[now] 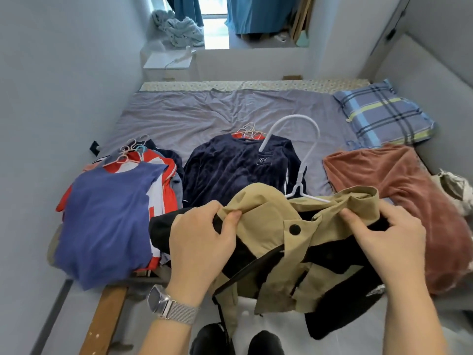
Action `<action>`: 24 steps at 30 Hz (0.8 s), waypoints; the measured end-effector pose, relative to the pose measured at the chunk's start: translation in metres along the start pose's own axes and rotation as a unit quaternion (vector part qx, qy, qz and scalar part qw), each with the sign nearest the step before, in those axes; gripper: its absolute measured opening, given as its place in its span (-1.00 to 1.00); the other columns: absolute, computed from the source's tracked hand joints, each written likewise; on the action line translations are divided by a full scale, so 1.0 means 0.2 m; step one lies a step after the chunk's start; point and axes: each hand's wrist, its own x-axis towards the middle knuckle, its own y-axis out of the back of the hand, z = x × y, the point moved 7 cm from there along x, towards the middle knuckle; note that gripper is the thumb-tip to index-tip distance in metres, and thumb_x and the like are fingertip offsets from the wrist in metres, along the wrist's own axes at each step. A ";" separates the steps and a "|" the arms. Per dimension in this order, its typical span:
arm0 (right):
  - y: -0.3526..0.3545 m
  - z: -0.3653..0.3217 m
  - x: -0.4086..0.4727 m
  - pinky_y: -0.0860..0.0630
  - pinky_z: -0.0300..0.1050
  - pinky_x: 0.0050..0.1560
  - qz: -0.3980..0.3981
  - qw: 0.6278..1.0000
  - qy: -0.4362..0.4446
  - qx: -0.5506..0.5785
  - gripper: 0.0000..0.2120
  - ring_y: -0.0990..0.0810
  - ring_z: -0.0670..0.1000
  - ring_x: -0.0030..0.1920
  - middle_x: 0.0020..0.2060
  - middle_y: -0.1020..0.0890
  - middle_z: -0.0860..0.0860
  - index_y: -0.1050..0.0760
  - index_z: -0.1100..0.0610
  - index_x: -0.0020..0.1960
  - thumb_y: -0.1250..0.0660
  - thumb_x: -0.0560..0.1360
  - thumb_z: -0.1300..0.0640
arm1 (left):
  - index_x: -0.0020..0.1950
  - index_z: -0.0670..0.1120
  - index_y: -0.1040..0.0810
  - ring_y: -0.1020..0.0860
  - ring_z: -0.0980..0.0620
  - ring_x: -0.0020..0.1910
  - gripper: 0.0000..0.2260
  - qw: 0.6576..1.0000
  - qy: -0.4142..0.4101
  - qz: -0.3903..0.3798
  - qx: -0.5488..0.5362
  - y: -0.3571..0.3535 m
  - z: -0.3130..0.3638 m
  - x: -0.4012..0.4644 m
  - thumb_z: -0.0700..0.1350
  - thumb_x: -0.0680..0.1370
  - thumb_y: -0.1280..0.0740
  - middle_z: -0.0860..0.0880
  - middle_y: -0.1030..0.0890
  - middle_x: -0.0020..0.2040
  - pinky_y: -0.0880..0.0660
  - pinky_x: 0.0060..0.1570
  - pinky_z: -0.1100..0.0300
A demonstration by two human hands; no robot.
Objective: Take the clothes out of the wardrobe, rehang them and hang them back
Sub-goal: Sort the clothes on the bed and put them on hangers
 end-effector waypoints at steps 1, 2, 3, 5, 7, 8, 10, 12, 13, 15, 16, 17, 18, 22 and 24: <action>-0.02 0.02 -0.01 -0.48 0.14 0.05 -0.020 1.000 -0.010 -0.001 -0.57 -0.53 0.18 -0.11 -0.31 -0.58 0.04 -0.54 -0.02 -0.27 -0.27 0.19 -0.37 | -0.37 0.04 -0.35 -0.42 0.12 -0.42 -0.68 1.000 0.015 -0.006 -0.008 -0.01 -0.02 -0.03 0.16 0.52 -0.21 0.07 -0.42 -0.47 -0.35 -0.29 0.16; -0.04 0.02 -0.02 -0.48 0.15 0.05 -0.042 0.999 -0.019 0.000 -0.53 -0.53 0.16 -0.11 -0.31 -0.58 0.04 -0.55 0.01 -0.27 -0.28 0.17 -0.39 | -0.37 0.04 -0.35 -0.43 0.12 -0.40 -0.68 0.999 0.032 -0.011 -0.015 -0.01 -0.05 -0.06 0.15 0.52 -0.24 0.07 -0.43 -0.47 -0.35 -0.30 0.16; -0.07 0.01 -0.03 -0.48 0.15 0.03 -0.061 0.998 -0.019 0.004 -0.51 -0.52 0.14 -0.13 -0.32 -0.57 0.03 -0.56 0.03 -0.27 -0.29 0.17 -0.39 | -0.37 0.04 -0.36 -0.44 0.12 -0.39 -0.69 0.998 0.049 -0.012 -0.021 0.00 -0.08 -0.10 0.13 0.51 -0.26 0.06 -0.44 -0.46 -0.34 -0.30 0.16; -0.13 -0.07 -0.06 -0.48 0.15 0.00 -0.089 0.996 0.016 0.015 -0.57 -0.53 0.08 -0.21 -0.37 -0.57 -0.03 -0.58 0.04 -0.29 -0.39 0.20 -0.33 | -0.37 0.02 -0.40 -0.46 0.12 -0.35 -0.70 0.996 0.088 -0.007 -0.026 0.05 -0.18 -0.16 0.14 0.49 -0.26 0.05 -0.48 -0.43 -0.35 -0.30 0.18; -0.22 -0.19 -0.09 -0.48 0.13 -0.03 -0.104 0.992 0.068 0.024 -0.73 -0.53 0.00 -0.26 -0.42 -0.57 -0.11 -0.59 0.02 -0.31 -0.50 0.25 -0.17 | -0.34 0.00 -0.46 -0.48 0.10 -0.31 -0.67 0.993 0.116 0.012 -0.014 0.18 -0.28 -0.16 0.21 0.48 -0.23 0.05 -0.52 -0.39 -0.40 -0.26 0.12; -0.27 -0.26 -0.10 -0.46 0.08 -0.03 -0.119 0.988 0.089 0.029 -0.78 -0.53 -0.04 -0.27 -0.43 -0.57 -0.12 -0.57 -0.02 -0.32 -0.51 0.28 -0.14 | -0.33 0.01 -0.48 -0.49 0.09 -0.29 -0.65 0.993 0.119 0.029 0.004 0.26 -0.32 -0.15 0.23 0.47 -0.21 0.05 -0.54 -0.38 -0.43 -0.23 0.06; -0.39 -0.41 -0.11 -0.38 -0.04 -0.07 -0.168 0.977 0.118 0.057 -0.77 -0.50 -0.08 -0.27 -0.40 -0.55 -0.11 -0.48 -0.05 -0.34 -0.44 0.34 -0.13 | -0.31 0.02 -0.50 -0.48 0.05 -0.26 -0.68 0.989 0.113 0.079 0.044 0.45 -0.37 -0.13 0.23 0.46 -0.20 0.07 -0.55 -0.36 -0.44 -0.19 0.01; -0.52 -0.56 -0.09 -0.38 -0.05 -0.12 -0.210 0.963 0.144 0.086 -0.82 -0.50 -0.06 -0.26 -0.36 -0.54 -0.09 -0.45 -0.03 -0.31 -0.34 0.36 -0.11 | -0.29 0.02 -0.52 -0.45 0.02 -0.26 -0.71 0.981 0.117 0.139 0.072 0.64 -0.41 -0.11 0.19 0.49 -0.25 0.09 -0.51 -0.37 -0.40 -0.18 0.03; -0.59 -0.64 -0.09 -0.40 -0.03 -0.14 -0.230 0.956 0.157 0.093 -0.83 -0.50 -0.04 -0.26 -0.35 -0.55 -0.08 -0.48 -0.01 -0.26 -0.31 0.37 -0.11 | -0.28 0.01 -0.53 -0.43 0.01 -0.27 -0.71 0.975 0.123 0.163 0.087 0.72 -0.44 -0.10 0.18 0.49 -0.26 0.11 -0.50 -0.37 -0.38 -0.16 0.04; -0.77 -0.76 -0.10 -0.45 0.00 -0.19 -0.279 0.939 0.170 0.105 -0.82 -0.51 -0.03 -0.26 -0.32 -0.57 -0.05 -0.52 0.01 -0.19 -0.32 0.42 -0.09 | -0.26 0.02 -0.54 -0.44 0.00 -0.26 -0.70 0.966 0.135 0.186 0.121 0.82 -0.57 -0.06 0.20 0.46 -0.21 0.13 -0.50 -0.35 -0.38 -0.12 0.03; -0.87 -0.82 -0.11 -0.47 0.03 -0.20 -0.302 0.931 0.174 0.105 -0.84 -0.51 -0.03 -0.26 -0.30 -0.58 -0.06 -0.52 0.01 -0.18 -0.32 0.44 -0.08 | -0.25 0.03 -0.55 -0.45 -0.01 -0.24 -0.69 0.964 0.149 0.182 0.126 0.85 -0.66 -0.02 0.22 0.44 -0.19 0.12 -0.51 -0.34 -0.40 -0.10 0.00; -0.98 -0.88 -0.13 -0.49 0.06 -0.18 -0.322 0.924 0.178 0.101 -0.84 -0.52 -0.04 -0.24 -0.29 -0.59 -0.08 -0.52 0.00 -0.17 -0.32 0.45 -0.08 | -0.24 0.03 -0.55 -0.46 -0.02 -0.21 -0.68 0.963 0.167 0.171 0.123 0.87 -0.78 0.03 0.23 0.42 -0.17 0.12 -0.53 -0.33 -0.43 -0.07 -0.04; -1.09 -0.93 -0.14 -0.49 0.08 -0.14 -0.338 0.918 0.183 0.096 -0.84 -0.52 -0.07 -0.21 -0.28 -0.59 -0.10 -0.51 -0.03 -0.17 -0.30 0.46 -0.10 | -0.24 0.03 -0.55 -0.47 -0.02 -0.19 -0.68 0.962 0.186 0.161 0.120 0.89 -0.91 0.08 0.24 0.41 -0.18 0.14 -0.53 -0.31 -0.44 -0.04 -0.08; -1.51 -1.19 -0.10 -0.40 0.02 0.04 -0.349 0.911 0.205 0.081 -0.89 -0.46 -0.14 -0.10 -0.21 -0.56 -0.18 -0.46 -0.08 -0.10 -0.24 0.49 -0.09 | -0.27 0.05 -0.55 -0.51 -0.06 -0.11 -0.74 0.956 0.226 0.163 0.089 1.00 -1.30 0.37 0.20 0.37 -0.22 0.18 -0.55 -0.27 -0.44 0.03 -0.08; -1.70 -1.38 -0.01 -0.34 -0.01 0.06 -0.356 0.907 0.214 0.069 -0.98 -0.42 -0.13 -0.08 -0.20 -0.53 -0.18 -0.43 -0.06 -0.07 -0.25 0.53 0.02 | -0.27 0.03 -0.55 -0.51 -0.11 -0.08 -0.77 0.953 0.230 0.180 0.080 1.11 -1.45 0.57 0.17 0.38 -0.29 0.12 -0.56 -0.27 -0.42 0.01 -0.03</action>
